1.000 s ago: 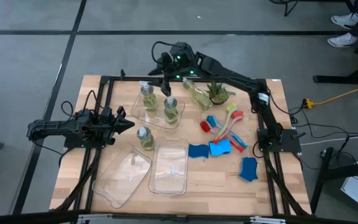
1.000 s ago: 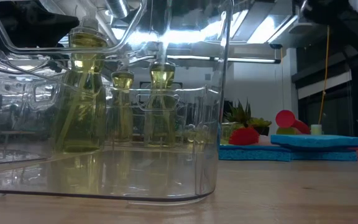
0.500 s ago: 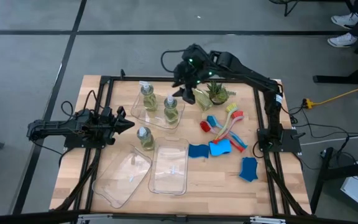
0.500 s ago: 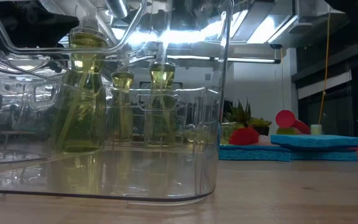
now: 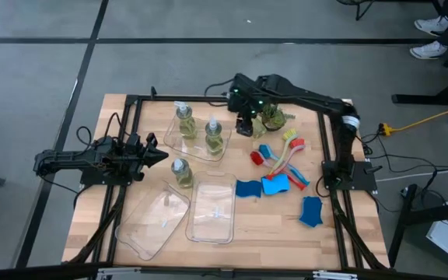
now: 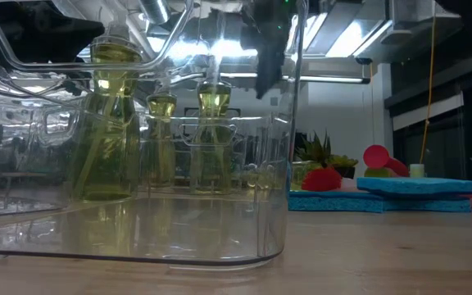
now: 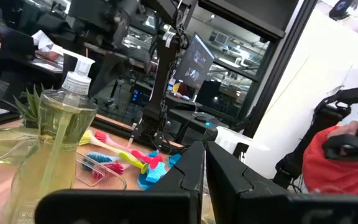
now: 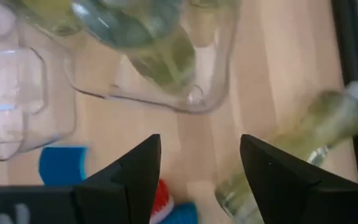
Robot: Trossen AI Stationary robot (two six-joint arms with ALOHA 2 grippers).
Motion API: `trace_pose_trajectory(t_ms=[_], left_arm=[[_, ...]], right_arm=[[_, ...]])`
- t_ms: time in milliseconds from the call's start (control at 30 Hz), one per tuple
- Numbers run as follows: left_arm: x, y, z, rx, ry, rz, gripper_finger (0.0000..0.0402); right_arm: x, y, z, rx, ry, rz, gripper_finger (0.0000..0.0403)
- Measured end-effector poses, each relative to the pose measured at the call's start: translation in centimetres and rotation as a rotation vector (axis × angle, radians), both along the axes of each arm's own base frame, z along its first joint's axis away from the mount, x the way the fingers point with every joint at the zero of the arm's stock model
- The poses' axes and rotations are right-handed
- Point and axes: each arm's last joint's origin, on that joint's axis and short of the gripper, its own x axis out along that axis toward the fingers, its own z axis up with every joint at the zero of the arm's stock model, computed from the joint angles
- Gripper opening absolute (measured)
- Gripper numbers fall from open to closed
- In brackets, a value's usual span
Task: Pick & Place Kitchen Sink Supplies
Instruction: Put the green soap dispenser into the top transparent bin
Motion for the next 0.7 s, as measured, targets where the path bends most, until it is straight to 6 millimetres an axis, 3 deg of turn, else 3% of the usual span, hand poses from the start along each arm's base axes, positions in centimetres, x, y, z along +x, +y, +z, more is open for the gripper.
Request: trace_pose_trajectory(t_ms=[167, 300, 500, 700], left_arm=[[0.0, 0.0, 0.0, 0.000, 0.000, 0.000, 0.0011], [0.0, 0.0, 0.0, 0.000, 0.000, -0.001, 0.0011], [0.0, 0.0, 0.0, 0.000, 0.000, 0.000, 0.0011], [0.0, 0.0, 0.0, 0.000, 0.000, 0.000, 0.0011]], right_arm=[[-3.2, -0.5, -0.6, -0.063, -0.162, -0.088, 0.0201], [-5.0, -0.7, -3.1, -0.195, -0.234, -0.186, 0.0187], [-5.6, -1.0, -7.4, -0.392, -0.204, -0.254, 0.0179], [-5.4, -1.6, -7.9, -0.416, -0.280, -0.275, 0.0185]])
